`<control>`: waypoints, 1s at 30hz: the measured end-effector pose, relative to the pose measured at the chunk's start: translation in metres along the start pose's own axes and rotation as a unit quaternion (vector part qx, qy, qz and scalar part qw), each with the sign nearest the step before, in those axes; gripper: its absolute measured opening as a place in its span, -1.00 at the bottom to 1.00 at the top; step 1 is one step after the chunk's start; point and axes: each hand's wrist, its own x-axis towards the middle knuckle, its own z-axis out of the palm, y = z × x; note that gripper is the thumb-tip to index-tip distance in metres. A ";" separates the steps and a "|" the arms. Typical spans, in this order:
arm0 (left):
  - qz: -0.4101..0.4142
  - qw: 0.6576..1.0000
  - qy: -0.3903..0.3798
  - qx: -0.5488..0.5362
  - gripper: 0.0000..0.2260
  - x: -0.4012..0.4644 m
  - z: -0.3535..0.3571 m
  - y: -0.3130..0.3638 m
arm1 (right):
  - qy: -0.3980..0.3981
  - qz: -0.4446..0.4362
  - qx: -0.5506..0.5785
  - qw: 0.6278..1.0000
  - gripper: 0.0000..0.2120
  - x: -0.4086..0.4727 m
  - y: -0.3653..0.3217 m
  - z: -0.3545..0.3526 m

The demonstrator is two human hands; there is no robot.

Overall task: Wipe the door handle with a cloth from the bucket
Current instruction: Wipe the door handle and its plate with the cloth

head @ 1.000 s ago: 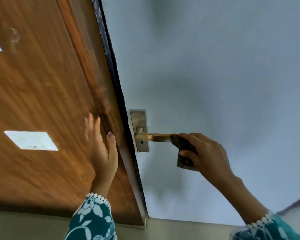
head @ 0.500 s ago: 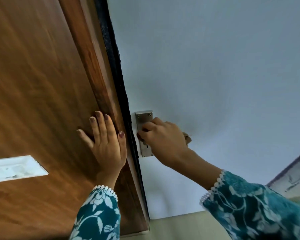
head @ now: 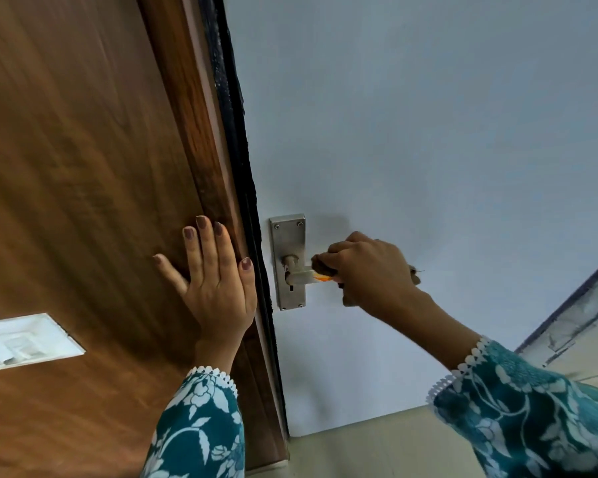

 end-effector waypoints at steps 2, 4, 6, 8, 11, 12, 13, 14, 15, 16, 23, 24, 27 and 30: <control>-0.001 1.000 0.005 -0.004 -0.51 0.000 0.001 0.000 | -0.002 0.020 -0.006 1.000 -0.71 -0.004 0.009 0.000; -0.004 1.000 0.004 -0.005 -0.51 0.000 0.002 0.000 | -0.002 0.021 -0.007 1.000 -0.75 -0.004 0.007 -0.002; -0.005 1.000 0.001 -0.008 -0.51 -0.001 0.002 -0.001 | 0.005 0.007 -0.005 1.000 -0.74 -0.002 -0.005 -0.004; -0.005 1.000 -0.002 -0.008 -0.51 -0.001 0.001 0.000 | 0.011 -0.012 -0.014 1.000 -0.70 0.004 -0.020 -0.006; -0.005 1.000 -0.011 -0.007 -0.51 -0.001 0.000 -0.001 | 0.012 -0.039 -0.032 0.999 -0.70 0.010 -0.036 -0.006; -0.006 1.000 -0.012 -0.007 -0.51 -0.001 0.000 -0.001 | 0.014 -0.044 -0.032 0.998 -0.69 0.010 -0.037 -0.005; -0.006 1.000 -0.013 -0.008 -0.51 -0.001 -0.001 -0.002 | 0.015 -0.045 -0.027 0.999 -0.68 0.009 -0.036 -0.004; -0.006 1.000 -0.015 -0.010 -0.51 -0.001 -0.001 -0.002 | 0.017 -0.040 -0.020 0.999 -0.66 0.006 -0.032 -0.003; -0.004 1.000 -0.015 -0.012 -0.51 -0.001 -0.001 -0.002 | 0.016 -0.032 -0.014 0.999 -0.65 0.003 -0.025 -0.002; -0.002 1.000 -0.014 -0.013 -0.51 0.000 -0.001 -0.002 | 0.014 -0.020 -0.011 1.000 -0.64 -0.002 -0.016 -0.001; -0.002 1.000 -0.003 -0.016 -0.51 0.001 -0.001 0.000 | -0.011 0.038 -0.022 0.999 -0.72 -0.017 0.013 -0.006; -0.001 1.000 -0.003 -0.016 -0.51 0.001 0.000 -0.001 | -0.011 0.023 -0.022 0.999 -0.73 -0.013 0.005 -0.008; -0.001 1.000 -0.009 -0.018 -0.51 0.001 0.000 -0.002 | -0.013 -0.024 -0.019 0.999 -0.72 0.007 -0.028 -0.013; -0.001 1.000 -0.014 -0.016 -0.51 0.000 -0.001 -0.003 | 0.003 -0.055 -0.035 0.998 -0.78 0.023 -0.061 -0.011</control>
